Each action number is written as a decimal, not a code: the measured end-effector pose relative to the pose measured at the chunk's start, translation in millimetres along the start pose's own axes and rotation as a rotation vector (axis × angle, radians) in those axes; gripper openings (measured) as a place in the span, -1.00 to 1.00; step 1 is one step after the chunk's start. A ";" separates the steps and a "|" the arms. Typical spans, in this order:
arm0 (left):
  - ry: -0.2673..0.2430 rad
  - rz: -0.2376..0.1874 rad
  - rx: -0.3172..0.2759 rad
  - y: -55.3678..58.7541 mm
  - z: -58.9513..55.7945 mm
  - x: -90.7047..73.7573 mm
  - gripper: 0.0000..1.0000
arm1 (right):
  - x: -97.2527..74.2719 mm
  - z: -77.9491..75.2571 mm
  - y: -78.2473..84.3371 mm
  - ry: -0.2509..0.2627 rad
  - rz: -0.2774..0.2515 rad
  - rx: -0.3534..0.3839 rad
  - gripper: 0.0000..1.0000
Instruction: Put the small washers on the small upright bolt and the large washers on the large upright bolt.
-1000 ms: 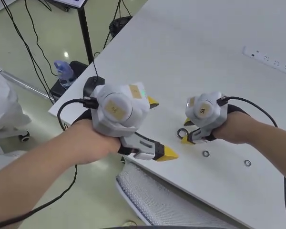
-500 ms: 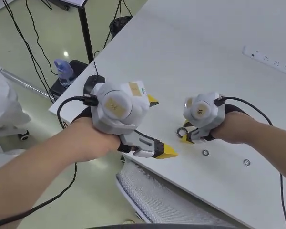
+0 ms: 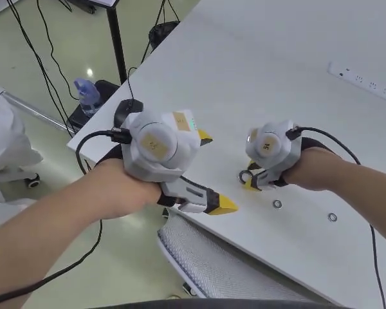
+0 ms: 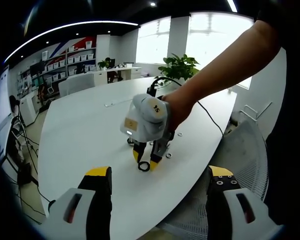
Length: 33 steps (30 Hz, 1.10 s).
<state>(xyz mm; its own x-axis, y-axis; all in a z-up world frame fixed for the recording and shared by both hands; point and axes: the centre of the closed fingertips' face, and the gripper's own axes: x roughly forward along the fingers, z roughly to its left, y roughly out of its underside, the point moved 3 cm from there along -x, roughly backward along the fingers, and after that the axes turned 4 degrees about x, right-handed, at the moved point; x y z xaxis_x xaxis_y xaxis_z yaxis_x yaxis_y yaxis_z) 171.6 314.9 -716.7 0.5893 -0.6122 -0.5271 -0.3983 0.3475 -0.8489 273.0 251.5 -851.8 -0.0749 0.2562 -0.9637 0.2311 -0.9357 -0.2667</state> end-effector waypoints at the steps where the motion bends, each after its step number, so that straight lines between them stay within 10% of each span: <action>1: 0.000 0.000 0.000 0.0 -0.3 -0.2 0.53 | -0.3 -0.9 0.4 0.001 -0.004 0.009 -0.50; 33: 0.004 0.007 0.010 -0.5 0.3 -4.4 0.49 | -15.8 -2.6 -1.6 -0.021 -0.020 0.092 -0.62</action>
<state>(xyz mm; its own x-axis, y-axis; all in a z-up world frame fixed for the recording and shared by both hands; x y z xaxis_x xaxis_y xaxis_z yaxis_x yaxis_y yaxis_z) 169.4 317.6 -713.9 0.5839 -0.6124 -0.5330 -0.3956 0.3587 -0.8455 276.4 249.6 -836.1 -0.0989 0.2708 -0.9575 0.1393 -0.9490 -0.2828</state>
